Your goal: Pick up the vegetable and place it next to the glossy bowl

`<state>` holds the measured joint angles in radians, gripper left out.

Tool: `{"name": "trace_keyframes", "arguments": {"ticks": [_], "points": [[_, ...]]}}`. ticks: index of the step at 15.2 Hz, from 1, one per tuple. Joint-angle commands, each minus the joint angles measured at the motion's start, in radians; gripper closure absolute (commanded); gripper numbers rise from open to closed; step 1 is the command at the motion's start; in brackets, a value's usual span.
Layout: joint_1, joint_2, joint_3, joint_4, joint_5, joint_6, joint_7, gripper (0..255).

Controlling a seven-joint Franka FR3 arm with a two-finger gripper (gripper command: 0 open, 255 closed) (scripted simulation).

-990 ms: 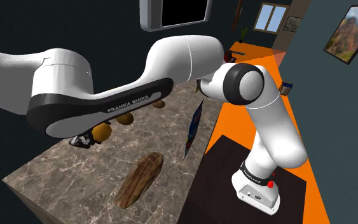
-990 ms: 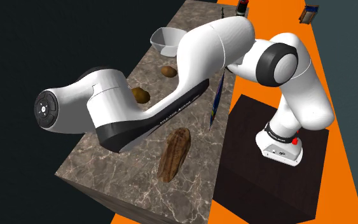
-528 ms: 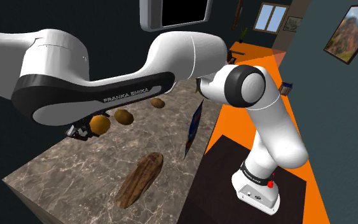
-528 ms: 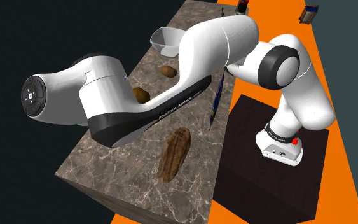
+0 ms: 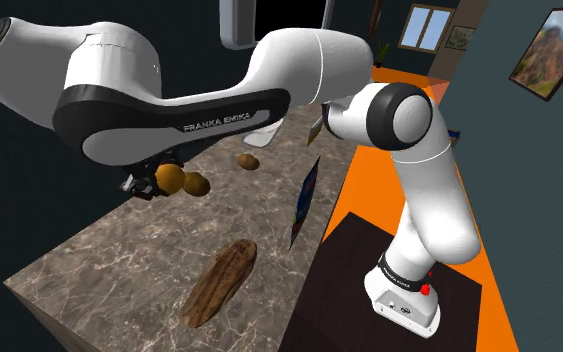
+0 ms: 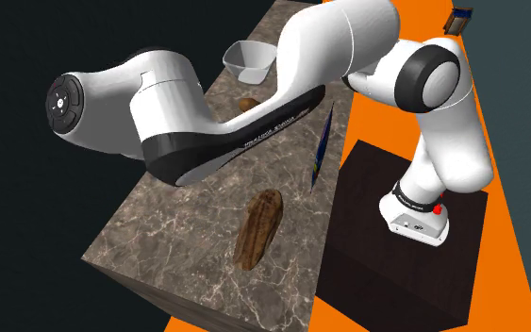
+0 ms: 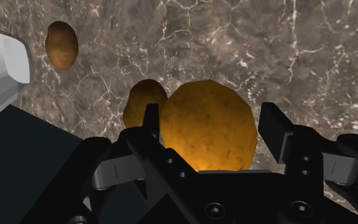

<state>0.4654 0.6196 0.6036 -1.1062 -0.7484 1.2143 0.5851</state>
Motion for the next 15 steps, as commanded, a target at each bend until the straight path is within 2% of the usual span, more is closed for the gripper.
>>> {"name": "trace_keyframes", "arguments": {"ticks": [1,8,15], "points": [[-0.073,-0.066,0.008,-0.108,0.02,0.053,-0.015,255],[-0.279,-0.257,0.003,-0.385,0.074,0.22,-0.11,255],[-0.434,-0.394,-0.04,-0.561,0.102,0.367,-0.238,255]]}}
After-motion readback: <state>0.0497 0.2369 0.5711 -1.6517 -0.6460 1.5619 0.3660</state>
